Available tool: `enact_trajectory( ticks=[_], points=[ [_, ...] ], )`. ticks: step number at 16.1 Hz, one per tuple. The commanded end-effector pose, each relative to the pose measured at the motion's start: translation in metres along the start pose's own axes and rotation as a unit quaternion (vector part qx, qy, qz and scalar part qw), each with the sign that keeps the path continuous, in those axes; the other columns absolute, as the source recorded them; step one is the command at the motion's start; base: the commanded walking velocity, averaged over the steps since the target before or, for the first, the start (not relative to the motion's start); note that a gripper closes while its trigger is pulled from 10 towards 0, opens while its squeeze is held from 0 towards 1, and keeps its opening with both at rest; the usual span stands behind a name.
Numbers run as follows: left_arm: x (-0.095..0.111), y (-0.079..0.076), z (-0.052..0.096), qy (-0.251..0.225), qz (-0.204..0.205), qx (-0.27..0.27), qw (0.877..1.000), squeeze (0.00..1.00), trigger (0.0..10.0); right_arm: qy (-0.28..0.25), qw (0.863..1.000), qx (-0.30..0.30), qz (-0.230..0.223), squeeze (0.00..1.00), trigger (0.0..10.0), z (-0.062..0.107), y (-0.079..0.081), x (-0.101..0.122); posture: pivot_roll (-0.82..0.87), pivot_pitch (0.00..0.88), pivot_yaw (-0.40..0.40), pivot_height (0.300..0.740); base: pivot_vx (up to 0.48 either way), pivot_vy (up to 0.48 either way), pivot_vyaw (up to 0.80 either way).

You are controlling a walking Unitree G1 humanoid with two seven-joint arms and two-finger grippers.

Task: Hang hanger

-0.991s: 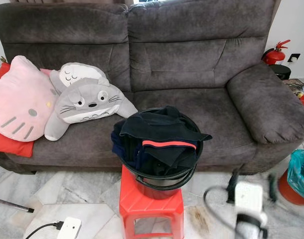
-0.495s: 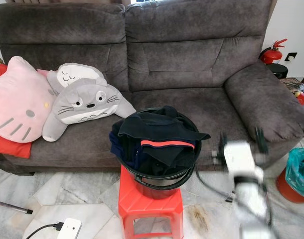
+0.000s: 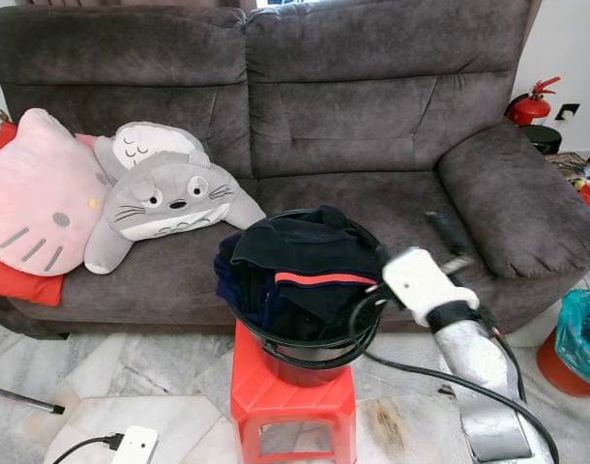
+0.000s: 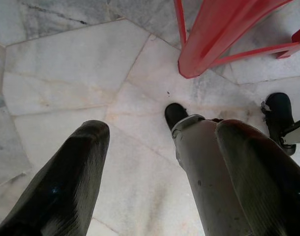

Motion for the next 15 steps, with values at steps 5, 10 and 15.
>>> enact_trajectory(
  ticks=[5,10,15],
  points=[
    [-0.009,-0.007,0.001,0.021,-0.006,-0.019,1.000,0.00,10.0,0.072,0.996,0.055,0.024,0.00,10.0,0.003,0.009,-0.016,-0.22,0.000,0.035,0.740,0.000,0.000,0.00],
    [-0.012,-0.003,0.002,0.024,-0.003,-0.015,1.000,0.00,10.0,0.077,0.995,0.058,0.026,0.00,10.0,-0.004,0.007,-0.018,-0.21,0.000,0.037,0.740,0.000,0.000,0.00],
    [-0.013,-0.003,0.002,0.025,-0.004,-0.015,1.000,0.00,10.0,0.077,0.994,0.074,0.018,0.00,10.0,-0.012,0.012,-0.018,-0.22,0.000,0.042,0.740,0.000,0.000,0.00]
  ],
)
Point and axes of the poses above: a point about 5 cm out from each wrist's last joint towards the gripper, its own z axis pointing back from the gripper into the wrist, its own x axis along the axis of the wrist's last joint, y = z × x, the point moved 3 cm from there along -z, pointing out of the wrist towards the gripper, and after that the axes turned 3 degrees about -z, right-handed, at the moved point
